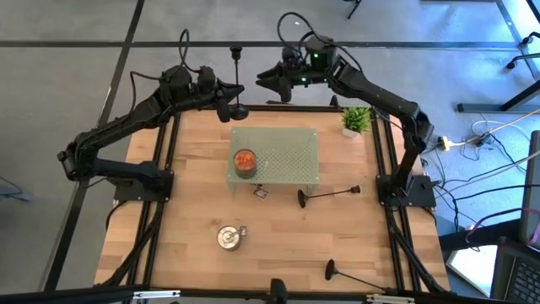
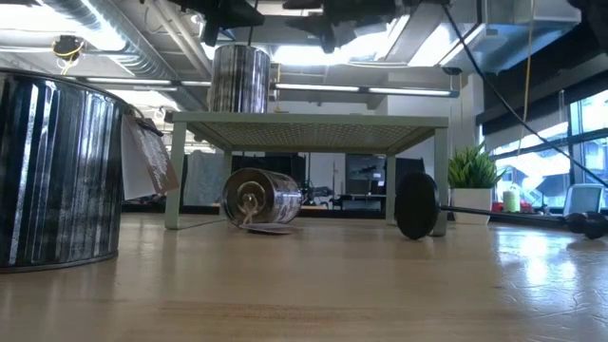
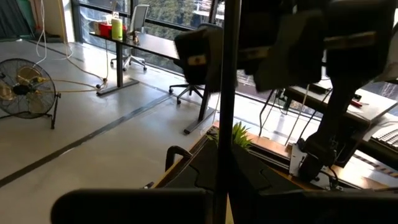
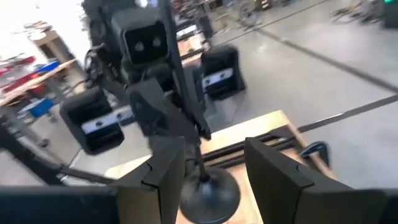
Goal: Pick & Place candle stick holders
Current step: Put the top candle holder on the shelf
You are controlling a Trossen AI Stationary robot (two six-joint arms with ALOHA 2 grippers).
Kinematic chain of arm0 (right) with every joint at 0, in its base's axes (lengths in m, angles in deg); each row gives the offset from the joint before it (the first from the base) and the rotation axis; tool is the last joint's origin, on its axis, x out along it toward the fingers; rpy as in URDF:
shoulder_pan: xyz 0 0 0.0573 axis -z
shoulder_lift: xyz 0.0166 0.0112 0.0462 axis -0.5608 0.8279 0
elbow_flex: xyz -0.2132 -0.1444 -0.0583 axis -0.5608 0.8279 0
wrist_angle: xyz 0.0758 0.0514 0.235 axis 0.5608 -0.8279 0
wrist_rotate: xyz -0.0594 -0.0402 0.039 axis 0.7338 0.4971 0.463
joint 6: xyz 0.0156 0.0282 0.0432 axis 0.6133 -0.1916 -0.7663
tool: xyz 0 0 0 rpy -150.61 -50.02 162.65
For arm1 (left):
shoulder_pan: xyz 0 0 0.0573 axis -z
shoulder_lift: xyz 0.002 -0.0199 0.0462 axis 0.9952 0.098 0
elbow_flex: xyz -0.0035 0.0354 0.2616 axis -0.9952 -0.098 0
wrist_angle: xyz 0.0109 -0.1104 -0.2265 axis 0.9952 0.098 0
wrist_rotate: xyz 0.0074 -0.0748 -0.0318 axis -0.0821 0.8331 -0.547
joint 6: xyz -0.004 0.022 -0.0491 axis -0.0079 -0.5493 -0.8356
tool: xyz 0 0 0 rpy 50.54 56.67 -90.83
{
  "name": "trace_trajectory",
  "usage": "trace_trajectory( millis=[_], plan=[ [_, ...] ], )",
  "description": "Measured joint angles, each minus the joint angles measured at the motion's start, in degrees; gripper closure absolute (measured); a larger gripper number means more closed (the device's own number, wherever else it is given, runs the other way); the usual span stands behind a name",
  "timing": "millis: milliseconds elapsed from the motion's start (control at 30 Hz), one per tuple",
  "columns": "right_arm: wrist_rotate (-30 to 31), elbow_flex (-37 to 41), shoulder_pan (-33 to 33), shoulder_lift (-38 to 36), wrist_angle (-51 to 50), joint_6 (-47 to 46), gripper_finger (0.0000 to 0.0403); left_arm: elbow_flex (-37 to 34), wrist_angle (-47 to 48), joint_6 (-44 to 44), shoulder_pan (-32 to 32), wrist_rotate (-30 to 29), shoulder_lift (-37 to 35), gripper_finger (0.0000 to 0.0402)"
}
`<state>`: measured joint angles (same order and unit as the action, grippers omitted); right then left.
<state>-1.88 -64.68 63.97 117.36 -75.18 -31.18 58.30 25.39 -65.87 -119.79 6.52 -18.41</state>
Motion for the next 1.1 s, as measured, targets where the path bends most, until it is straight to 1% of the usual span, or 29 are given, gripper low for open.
trace_trajectory(
  millis=[200, 300, 400, 533, 700, 800, 833, 1100],
  plan=[
    [-7.9, 0.0, 0.0, 2.8, -0.1, 0.4, 0.0234, 0.0, 0.0, -0.4, 0.0, 0.0, 0.0, 0.0392],
    [-8.7, 1.9, -0.4, 2.7, 0.6, 1.4, 0.0234, 0.0, 0.0, -0.4, 0.0, 0.0, 0.0, 0.0392],
    [-8.0, 4.6, -0.6, 2.6, -0.4, 2.0, 0.0234, 0.0, 0.4, -0.4, 0.0, 0.0, 0.0, 0.0392],
    [-0.6, 9.3, -0.8, 2.0, -0.5, 2.1, 0.0234, 0.0, 0.8, -0.4, 0.0, 0.0, 0.0, 0.0392],
    [14.8, 14.9, -1.9, -1.1, -0.4, 2.5, 0.0234, 0.0, 0.9, 0.1, 0.0, 0.0, 0.0, 0.0392],
    [22.0, 17.2, -2.9, -4.2, -0.3, 3.5, 0.0234, 0.0, 0.9, 0.1, -0.5, 0.1, 0.0, 0.0392],
    [23.6, 17.6, -3.2, -5.2, -0.3, 3.8, 0.0234, 0.0, 0.9, 0.1, -0.7, 0.3, 0.0, 0.0392],
    [29.4, 21.3, -6.0, -15.1, -0.3, 5.6, 0.0234, 0.0, 0.9, 0.1, -1.5, 1.1, 0.0, 0.0392]
  ],
)
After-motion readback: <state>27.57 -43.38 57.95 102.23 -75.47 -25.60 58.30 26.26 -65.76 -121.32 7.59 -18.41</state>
